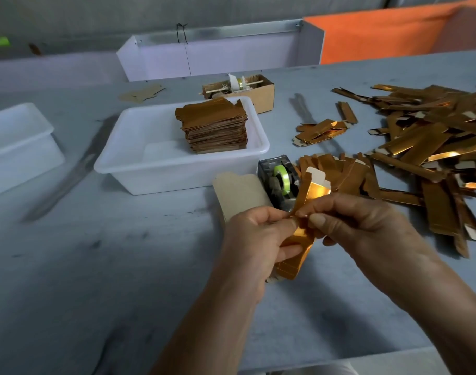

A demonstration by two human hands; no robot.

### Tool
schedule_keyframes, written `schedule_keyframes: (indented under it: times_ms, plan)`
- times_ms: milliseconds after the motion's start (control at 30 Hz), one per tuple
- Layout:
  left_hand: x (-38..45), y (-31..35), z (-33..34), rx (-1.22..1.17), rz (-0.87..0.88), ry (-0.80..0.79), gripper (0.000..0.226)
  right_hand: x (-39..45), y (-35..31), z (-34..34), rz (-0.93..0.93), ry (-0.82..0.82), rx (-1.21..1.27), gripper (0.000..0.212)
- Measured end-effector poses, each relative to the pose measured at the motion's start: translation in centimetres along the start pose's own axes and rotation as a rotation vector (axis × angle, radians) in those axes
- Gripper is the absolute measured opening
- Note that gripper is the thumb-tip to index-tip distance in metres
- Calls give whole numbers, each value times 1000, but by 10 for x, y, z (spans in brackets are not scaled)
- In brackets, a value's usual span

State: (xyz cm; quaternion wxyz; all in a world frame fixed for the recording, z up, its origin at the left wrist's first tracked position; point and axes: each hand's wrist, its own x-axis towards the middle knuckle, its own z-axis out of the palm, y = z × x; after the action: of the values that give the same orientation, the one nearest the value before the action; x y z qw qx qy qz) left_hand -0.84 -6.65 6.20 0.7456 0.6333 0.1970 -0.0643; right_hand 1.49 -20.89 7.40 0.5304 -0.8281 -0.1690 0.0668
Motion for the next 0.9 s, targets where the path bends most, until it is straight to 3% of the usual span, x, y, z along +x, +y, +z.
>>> schedule_keyframes:
  times_ms: [133,433,500,633,900]
  plan:
    - [-2,1,-2,3,-3,-22,2,0,2,0,-14,2,-95,40]
    - [-3,2,-6,29,-18,-139,22,3,4,4,24,114,-167,27]
    - [-6,-1,-6,38,21,-150,18,2,3,6,25,123,-201,27]
    - [-7,-8,-1,7,105,-61,14,0,0,10,35,160,-303,28]
    - [-13,-21,14,191,437,239,16,0,-6,14,5,233,-479,31]
